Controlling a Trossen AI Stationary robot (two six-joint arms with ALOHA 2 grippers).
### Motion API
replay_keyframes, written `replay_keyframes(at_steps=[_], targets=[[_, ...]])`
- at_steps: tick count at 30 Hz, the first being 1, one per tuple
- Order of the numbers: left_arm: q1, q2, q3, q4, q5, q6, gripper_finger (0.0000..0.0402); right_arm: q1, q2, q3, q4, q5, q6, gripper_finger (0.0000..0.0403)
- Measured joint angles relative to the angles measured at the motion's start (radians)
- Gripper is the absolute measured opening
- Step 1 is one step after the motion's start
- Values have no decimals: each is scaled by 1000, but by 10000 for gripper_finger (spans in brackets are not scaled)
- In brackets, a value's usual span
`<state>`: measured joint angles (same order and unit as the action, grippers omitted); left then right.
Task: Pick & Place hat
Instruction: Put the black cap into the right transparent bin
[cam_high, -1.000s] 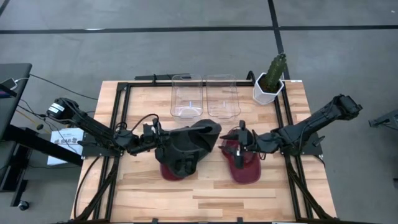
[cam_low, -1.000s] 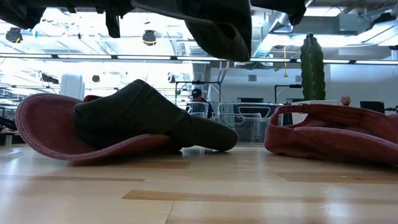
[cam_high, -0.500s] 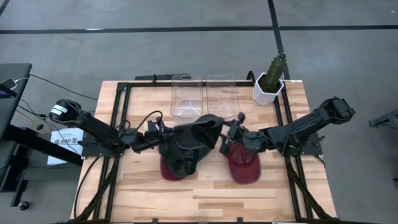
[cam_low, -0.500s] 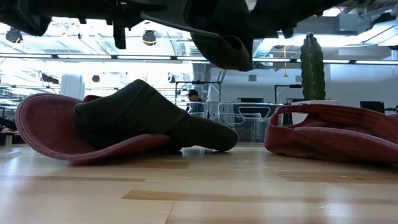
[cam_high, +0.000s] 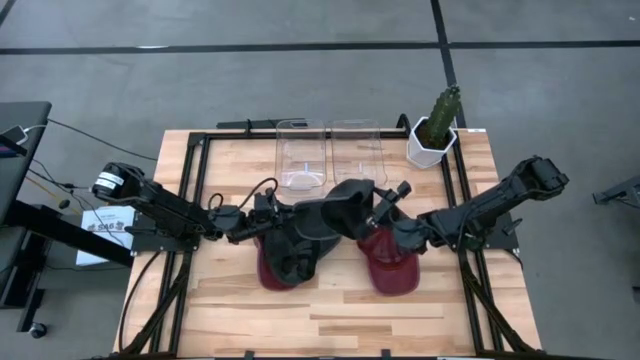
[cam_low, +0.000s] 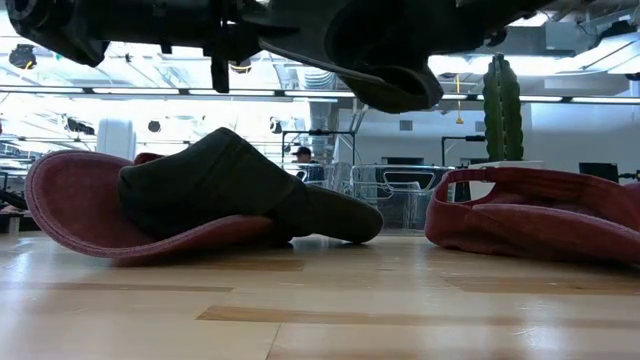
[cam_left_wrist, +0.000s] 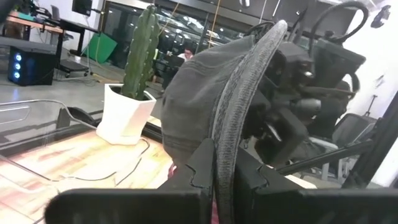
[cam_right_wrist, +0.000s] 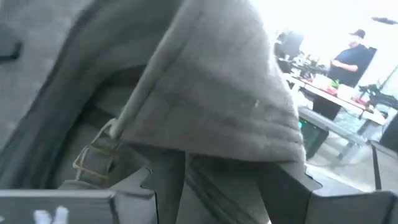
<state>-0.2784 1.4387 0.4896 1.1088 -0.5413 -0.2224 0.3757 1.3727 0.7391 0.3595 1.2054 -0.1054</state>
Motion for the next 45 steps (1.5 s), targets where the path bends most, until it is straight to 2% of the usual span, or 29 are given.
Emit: replay_keyframes(at_steps=[8, 10, 17, 24, 30, 45], targets=[[-2, -4, 0, -2, -1, 3, 21, 28, 0, 0, 35, 97, -54, 177], [-2, -4, 0, -3, -1, 3, 21, 28, 0, 0, 31, 91, -54, 175], [-2, -4, 0, -3, -3, 6, 22, 26, 7, 0, 21, -52, -38, 178], [-2, -4, 0, -3, -4, 8, 25, 26, 4, 0, 15, -47, -60, 176], [-2, -4, 0, -3, -5, 31, 25, 22, 4, 0, 9, 11, -53, 178], [-2, -5, -1, -2, -4, 34, 26, 117, 4, 0, -23, -3, -131, 177]])
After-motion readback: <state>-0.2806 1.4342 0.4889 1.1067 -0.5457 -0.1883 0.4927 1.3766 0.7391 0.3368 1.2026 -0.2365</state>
